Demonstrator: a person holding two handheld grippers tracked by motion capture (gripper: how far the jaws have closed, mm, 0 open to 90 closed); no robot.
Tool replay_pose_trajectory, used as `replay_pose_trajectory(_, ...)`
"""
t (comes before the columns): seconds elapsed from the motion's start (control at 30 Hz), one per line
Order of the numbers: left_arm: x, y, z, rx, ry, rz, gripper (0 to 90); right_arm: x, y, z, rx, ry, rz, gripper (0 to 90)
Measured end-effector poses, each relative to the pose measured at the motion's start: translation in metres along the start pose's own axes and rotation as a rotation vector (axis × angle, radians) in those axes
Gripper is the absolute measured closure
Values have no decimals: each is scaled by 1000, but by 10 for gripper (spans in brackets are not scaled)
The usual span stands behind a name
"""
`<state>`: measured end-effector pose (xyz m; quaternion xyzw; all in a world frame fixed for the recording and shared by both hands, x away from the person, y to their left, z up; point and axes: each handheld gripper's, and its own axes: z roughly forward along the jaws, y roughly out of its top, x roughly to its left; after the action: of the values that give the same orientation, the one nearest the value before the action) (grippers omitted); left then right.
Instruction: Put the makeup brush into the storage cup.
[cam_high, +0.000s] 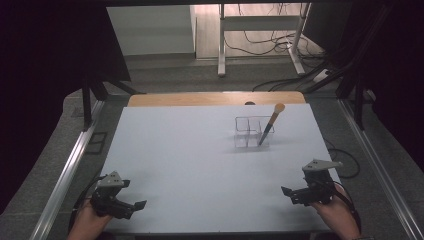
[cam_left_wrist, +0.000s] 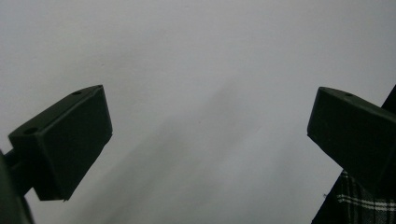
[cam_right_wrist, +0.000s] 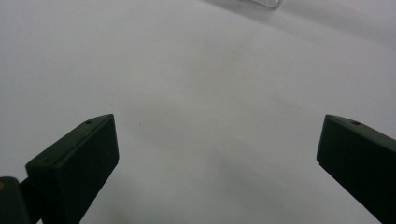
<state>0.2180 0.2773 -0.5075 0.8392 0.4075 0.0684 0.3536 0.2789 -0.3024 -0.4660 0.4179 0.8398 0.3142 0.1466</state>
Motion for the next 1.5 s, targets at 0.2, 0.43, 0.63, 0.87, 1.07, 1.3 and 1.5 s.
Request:
replay_pose_trajectory(0.2,0,0,0,1,0,1,4,-2,-5,-4,-3,-12,10,0)
replay_pose_trajectory(0.43,0,0,0,3,-1,1,4,-5,-10,-8,-3,-21,19,0)
replay_pose_trajectory(0.63,0,0,0,4,-1,2,5,-7,-13,-11,-1,-27,28,0)
replay_pose_trajectory(0.87,0,0,1,4,-2,2,5,-8,-18,-13,9,-33,33,0)
replay_pose_trajectory(1.07,0,0,1,4,-2,2,4,-9,-23,-16,17,-44,33,0)
replay_pose_trajectory(1.3,0,0,1,4,-2,2,5,-10,-28,-17,29,-50,41,0)
replay_pose_trajectory(1.5,0,0,1,7,-1,3,5,-11,-32,-18,41,-54,47,0)
